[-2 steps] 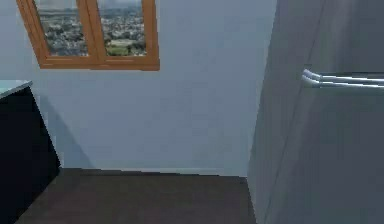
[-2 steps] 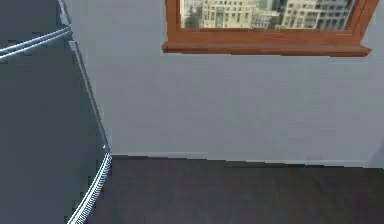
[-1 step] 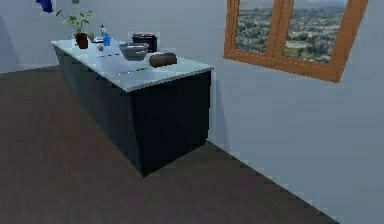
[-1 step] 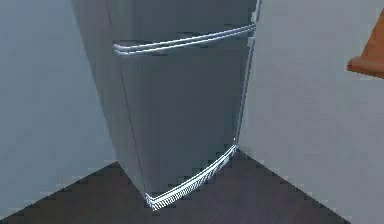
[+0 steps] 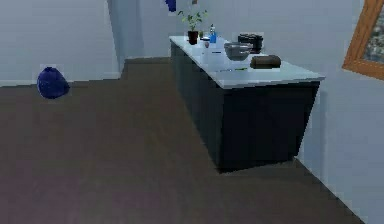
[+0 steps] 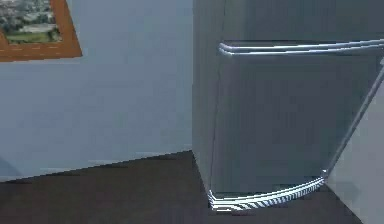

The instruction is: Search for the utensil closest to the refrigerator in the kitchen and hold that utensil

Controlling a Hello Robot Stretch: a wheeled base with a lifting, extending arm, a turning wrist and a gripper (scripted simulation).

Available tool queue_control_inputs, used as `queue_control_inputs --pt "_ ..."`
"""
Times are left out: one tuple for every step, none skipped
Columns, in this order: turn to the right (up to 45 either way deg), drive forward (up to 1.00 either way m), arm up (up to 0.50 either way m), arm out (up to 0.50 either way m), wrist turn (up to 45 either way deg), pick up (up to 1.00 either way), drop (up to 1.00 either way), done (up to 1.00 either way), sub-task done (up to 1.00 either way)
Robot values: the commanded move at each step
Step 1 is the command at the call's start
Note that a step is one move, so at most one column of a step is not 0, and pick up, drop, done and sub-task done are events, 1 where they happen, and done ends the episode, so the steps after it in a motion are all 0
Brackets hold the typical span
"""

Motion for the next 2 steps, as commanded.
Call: queue_control_inputs --pt "0.0 1.0 0.0 0.0 0.0 0.0 0.0 0.0 0.0" --pt "-12.0 0.0 0.0 0.0 0.0 0.0 0.0 0.0 0.0"
